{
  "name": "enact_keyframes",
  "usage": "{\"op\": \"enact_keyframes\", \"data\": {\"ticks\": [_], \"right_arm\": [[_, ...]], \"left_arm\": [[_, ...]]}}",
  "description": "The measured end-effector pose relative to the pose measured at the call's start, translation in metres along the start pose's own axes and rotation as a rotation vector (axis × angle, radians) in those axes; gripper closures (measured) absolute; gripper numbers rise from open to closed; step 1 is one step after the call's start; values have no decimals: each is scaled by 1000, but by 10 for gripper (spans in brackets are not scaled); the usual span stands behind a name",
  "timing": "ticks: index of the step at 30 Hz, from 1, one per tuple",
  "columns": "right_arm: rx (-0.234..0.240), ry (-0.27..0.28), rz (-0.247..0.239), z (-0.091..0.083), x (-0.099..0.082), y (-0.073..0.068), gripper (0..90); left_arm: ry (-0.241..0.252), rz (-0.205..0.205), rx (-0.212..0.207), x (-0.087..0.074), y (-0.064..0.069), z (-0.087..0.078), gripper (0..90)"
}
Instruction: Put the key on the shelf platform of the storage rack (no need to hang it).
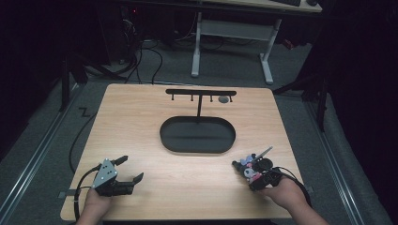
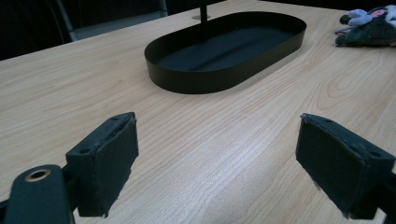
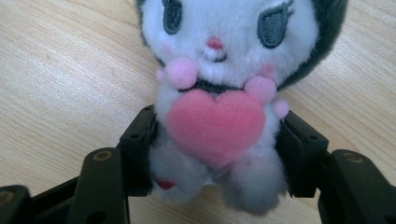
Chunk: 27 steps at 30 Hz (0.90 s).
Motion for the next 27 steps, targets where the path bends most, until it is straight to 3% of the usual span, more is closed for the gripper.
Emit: {"op": "enact_keyframes", "data": {"ticks": [11,27], "right_arm": [[-11,-17,5,-5,3,0,468],[-13,26,-15,-27,17,1,467]], "left_arm": [[-1,-1,1,0,-1,0,144],[-1,-2,0,0,-1,0,145]]}}
Point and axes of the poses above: each handheld gripper's, and its own axes: z roughly forward along the jaws, x roughly out of its top, y roughly to its right, the point moved 4 cm from there along z, roughly forward along the jaws, and after that the axes turned 11 degrees about -x, right-handed, at the moved point
